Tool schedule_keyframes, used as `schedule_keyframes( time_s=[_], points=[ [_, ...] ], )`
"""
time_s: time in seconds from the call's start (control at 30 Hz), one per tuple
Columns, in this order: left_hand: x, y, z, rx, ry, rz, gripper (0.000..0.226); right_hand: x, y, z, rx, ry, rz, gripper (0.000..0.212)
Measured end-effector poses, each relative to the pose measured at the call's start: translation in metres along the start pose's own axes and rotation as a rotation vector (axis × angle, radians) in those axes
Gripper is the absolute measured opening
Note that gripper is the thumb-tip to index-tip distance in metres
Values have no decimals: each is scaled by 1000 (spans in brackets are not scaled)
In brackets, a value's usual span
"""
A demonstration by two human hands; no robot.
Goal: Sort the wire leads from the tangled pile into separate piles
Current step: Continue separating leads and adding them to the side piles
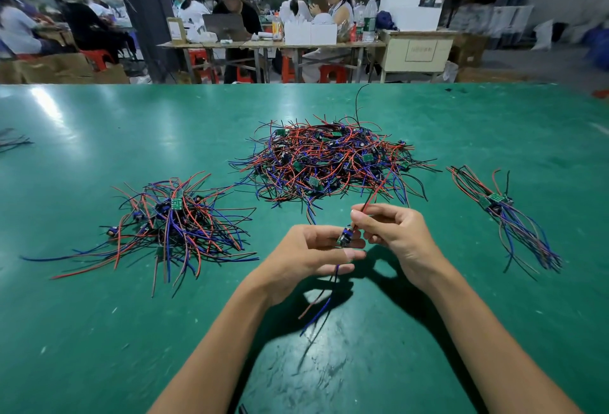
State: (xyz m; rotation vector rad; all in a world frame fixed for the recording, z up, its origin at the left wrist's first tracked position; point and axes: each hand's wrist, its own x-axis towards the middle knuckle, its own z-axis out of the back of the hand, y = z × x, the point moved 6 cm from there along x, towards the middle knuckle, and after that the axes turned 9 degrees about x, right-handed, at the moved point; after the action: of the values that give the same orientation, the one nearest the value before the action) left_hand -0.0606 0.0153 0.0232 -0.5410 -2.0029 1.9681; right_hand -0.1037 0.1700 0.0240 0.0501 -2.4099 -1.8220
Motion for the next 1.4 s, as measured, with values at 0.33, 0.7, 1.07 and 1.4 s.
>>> schedule_keyframes(
  time_s=[0.33,0.7,1.07,1.4],
  points=[
    [2,5,3,-52,-153,92,25,-1,-4,-5,-106,85,-39,41],
    [3,3,3,20,-241,45,16,-6,-12,-14,-56,17,-57,34],
    [6,8,8,50,-454,31,18,-17,-18,-37,-447,-34,138,34],
    [5,1,-3,284,-403,-24,25,-8,-23,-32,-309,-247,50,28]
  ],
)
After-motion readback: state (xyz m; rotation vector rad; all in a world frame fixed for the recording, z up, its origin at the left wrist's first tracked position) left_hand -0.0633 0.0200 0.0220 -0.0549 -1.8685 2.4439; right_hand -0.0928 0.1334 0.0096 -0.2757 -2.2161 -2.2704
